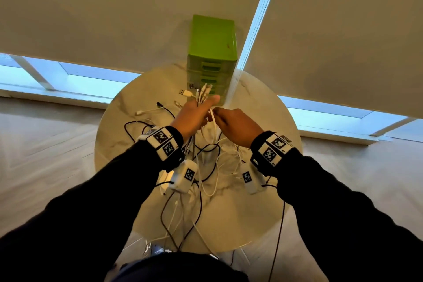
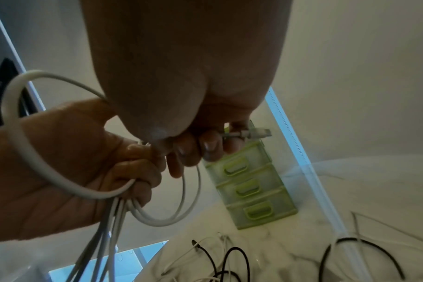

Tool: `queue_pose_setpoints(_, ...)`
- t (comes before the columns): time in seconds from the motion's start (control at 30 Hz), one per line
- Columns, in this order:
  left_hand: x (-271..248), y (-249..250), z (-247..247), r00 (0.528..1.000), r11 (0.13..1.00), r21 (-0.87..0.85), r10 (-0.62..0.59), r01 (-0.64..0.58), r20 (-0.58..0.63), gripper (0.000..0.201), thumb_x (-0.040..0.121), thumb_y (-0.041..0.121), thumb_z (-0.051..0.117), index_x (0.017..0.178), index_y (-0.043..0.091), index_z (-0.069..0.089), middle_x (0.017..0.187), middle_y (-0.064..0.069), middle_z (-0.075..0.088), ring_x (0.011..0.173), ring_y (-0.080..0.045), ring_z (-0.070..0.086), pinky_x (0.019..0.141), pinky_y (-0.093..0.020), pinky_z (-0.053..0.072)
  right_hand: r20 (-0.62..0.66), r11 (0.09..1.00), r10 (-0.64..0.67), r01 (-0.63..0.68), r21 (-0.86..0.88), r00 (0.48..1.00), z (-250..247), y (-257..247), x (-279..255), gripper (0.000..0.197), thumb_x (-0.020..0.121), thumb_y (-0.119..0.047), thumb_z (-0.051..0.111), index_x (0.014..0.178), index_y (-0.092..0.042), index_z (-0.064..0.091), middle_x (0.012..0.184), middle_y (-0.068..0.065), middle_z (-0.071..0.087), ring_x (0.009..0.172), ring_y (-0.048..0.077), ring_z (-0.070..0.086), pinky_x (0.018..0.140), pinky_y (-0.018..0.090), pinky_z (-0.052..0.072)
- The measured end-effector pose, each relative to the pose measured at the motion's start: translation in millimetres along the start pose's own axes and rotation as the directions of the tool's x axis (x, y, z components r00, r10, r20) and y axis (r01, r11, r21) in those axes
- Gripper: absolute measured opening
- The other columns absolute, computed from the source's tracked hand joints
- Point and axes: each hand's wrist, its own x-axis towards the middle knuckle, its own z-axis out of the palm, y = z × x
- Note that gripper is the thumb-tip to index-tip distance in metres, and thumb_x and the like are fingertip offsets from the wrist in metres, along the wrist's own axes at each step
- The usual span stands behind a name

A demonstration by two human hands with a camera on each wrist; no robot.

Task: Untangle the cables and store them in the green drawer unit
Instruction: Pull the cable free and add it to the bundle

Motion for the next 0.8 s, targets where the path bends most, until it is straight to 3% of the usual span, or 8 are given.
queue_pose_setpoints(0.1, 2.3, -2.8, 3.5, 0.998, 0.986, 0.161, 0.032, -0.042, 0.061, 0.011, 0.086, 0.022, 0.064, 0.081, 0.021, 0.054, 0.064, 0.005, 0.051, 0.059, -0.012, 0.046, 0.058, -0.029, 0.039, 0.079, 0.985, 0.083, -0.094, 0.143, 0.993, -0.7, 19.6, -18.9, 0.024, 0.105, -0.027, 0.045, 0.119, -0.018, 0.062, 0.086, 0.002, 0.069, 0.070, 0.017, 0.064, 0.067, 0.028, 0.048)
queue_pose_setpoints(0.23, 1.5, -0.3, 20.8, 0.994, 0.937, 0.338, 0.062, -0.090, 0.091, 0.016, 0.084, 0.016, 0.066, 0.089, 0.023, 0.053, 0.077, 0.003, 0.055, 0.072, -0.015, 0.053, 0.069, -0.033, 0.043, 0.219, 0.944, 0.109, -0.170, 0.284, 0.970, -7.4, 31.0, -50.3, 0.033, 0.099, -0.017, 0.057, 0.130, -0.025, 0.053, 0.092, -0.010, 0.065, 0.066, 0.002, 0.065, 0.069, 0.017, 0.054)
queue_pose_setpoints(0.37, -2.7, 8.2, 51.5, 0.995, 0.987, 0.149, 0.041, -0.054, 0.091, 0.009, 0.098, 0.017, 0.052, 0.090, 0.017, 0.048, 0.072, 0.000, 0.047, 0.066, -0.014, 0.046, 0.065, -0.029, 0.040, 0.314, 0.958, 0.136, -0.206, 0.200, 0.940, -7.8, 37.3, -79.8, 0.047, 0.090, -0.035, 0.070, 0.133, -0.032, 0.050, 0.104, -0.003, 0.062, 0.079, 0.003, 0.058, 0.073, 0.011, 0.045)
queue_pose_setpoints(0.47, -1.7, 20.6, 58.2, 0.997, 0.999, 0.004, 0.032, -0.032, 0.074, 0.011, 0.103, 0.021, 0.044, 0.094, 0.015, 0.048, 0.074, 0.001, 0.049, 0.065, -0.011, 0.048, 0.063, -0.024, 0.041, 0.459, 0.949, 0.276, -0.314, 0.008, 0.844, 1.2, 64.1, -112.9, 0.061, 0.082, -0.030, 0.079, 0.135, -0.031, 0.049, 0.106, -0.005, 0.060, 0.088, 0.011, 0.058, 0.079, 0.024, 0.044)
queue_pose_setpoints(0.57, -3.1, 30.9, 62.8, 0.995, 0.994, -0.103, 0.047, -0.038, 0.092, 0.014, 0.104, 0.017, 0.040, 0.094, 0.015, 0.049, 0.073, 0.001, 0.052, 0.062, -0.009, 0.050, 0.055, -0.018, 0.041, 0.594, 0.909, 0.388, -0.399, -0.120, 0.705, 6.8, 80.4, -144.5, 0.079, 0.068, -0.049, 0.086, 0.135, -0.033, 0.047, 0.101, -0.008, 0.066, 0.093, 0.012, 0.061, 0.082, 0.027, 0.043)
queue_pose_setpoints(0.67, -9.1, 29.7, 79.9, 0.990, 0.987, -0.161, 0.051, -0.029, 0.135, 0.018, 0.103, 0.014, 0.039, 0.091, 0.017, 0.052, 0.069, 0.002, 0.053, 0.061, -0.011, 0.050, 0.061, -0.023, 0.041, 0.526, 0.889, 0.368, -0.456, 0.043, 0.767, 7.9, 66.1, -148.6, 0.084, 0.069, -0.067, 0.076, 0.139, -0.032, 0.043, 0.089, -0.009, 0.065, 0.082, 0.008, 0.060, 0.086, 0.033, 0.050)
queue_pose_setpoints(0.73, -15.4, 24.0, 95.9, 0.976, 0.993, -0.103, 0.073, -0.053, 0.205, 0.019, 0.103, 0.013, 0.038, 0.092, 0.017, 0.053, 0.068, 0.004, 0.056, 0.061, -0.011, 0.052, 0.064, -0.027, 0.039, 0.400, 0.861, 0.333, -0.448, 0.240, 0.854, 6.2, 49.4, -139.8, 0.069, 0.082, -0.064, 0.065, 0.135, -0.027, 0.042, 0.087, 0.003, 0.069, 0.075, 0.016, 0.065, 0.077, 0.037, 0.056)
queue_pose_setpoints(0.8, -22.1, 21.4, 108.2, 0.962, 0.994, -0.042, 0.105, -0.097, 0.251, 0.018, 0.103, 0.014, 0.037, 0.095, 0.016, 0.054, 0.072, 0.004, 0.060, 0.065, -0.012, 0.054, 0.063, -0.026, 0.039, 0.253, 0.825, 0.307, -0.390, 0.409, 0.917, 4.2, 34.3, -129.9, 0.050, 0.094, -0.055, 0.055, 0.128, -0.020, 0.043, 0.080, 0.007, 0.070, 0.065, 0.015, 0.064, 0.067, 0.032, 0.055)
